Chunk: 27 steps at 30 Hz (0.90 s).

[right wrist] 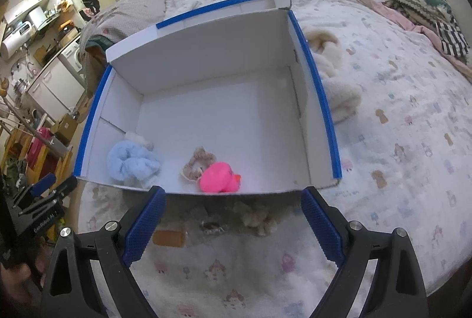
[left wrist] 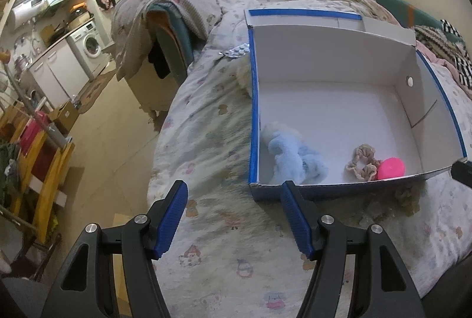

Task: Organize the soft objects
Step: 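Raise both open tools out of the box and back toward the bed, then close the left tool on the tan flat piece while the right tool grasps the cream lace scrunchie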

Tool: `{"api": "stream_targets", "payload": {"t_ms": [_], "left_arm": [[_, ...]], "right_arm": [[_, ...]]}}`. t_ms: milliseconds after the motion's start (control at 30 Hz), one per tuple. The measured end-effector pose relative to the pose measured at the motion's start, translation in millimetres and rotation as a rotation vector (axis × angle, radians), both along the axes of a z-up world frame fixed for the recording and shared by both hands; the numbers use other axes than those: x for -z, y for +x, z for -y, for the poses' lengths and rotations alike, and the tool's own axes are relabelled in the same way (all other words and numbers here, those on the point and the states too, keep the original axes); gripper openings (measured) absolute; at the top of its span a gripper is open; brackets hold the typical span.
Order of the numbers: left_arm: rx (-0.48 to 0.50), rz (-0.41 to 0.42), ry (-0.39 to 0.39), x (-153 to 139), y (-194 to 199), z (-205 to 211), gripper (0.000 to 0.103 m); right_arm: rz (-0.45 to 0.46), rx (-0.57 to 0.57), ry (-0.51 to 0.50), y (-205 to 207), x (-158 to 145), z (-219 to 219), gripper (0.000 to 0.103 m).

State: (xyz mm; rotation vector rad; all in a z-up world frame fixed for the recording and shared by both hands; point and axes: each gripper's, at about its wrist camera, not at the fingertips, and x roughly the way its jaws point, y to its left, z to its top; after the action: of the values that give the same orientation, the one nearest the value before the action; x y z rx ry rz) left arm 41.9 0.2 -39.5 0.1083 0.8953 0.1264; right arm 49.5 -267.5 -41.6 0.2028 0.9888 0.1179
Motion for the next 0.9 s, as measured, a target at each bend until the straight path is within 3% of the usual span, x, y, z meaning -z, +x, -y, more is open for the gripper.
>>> {"api": "stream_targets", "payload": {"t_ms": [467,667,900], "left_arm": [[-0.016,-0.086,-0.021,19,0,0,0.063],[-0.052,-0.119,-0.021,29,4,-5,0.063],[-0.090,-0.182,-0.137,43,13,-16,0.062]], "right_arm": [[-0.058,0.011,-0.005,-10,13,-2,0.098],[-0.134,0.047,0.014,-7,27,3,0.098],[-0.241,0.114,0.052,-1,49,17,0.098]]}}
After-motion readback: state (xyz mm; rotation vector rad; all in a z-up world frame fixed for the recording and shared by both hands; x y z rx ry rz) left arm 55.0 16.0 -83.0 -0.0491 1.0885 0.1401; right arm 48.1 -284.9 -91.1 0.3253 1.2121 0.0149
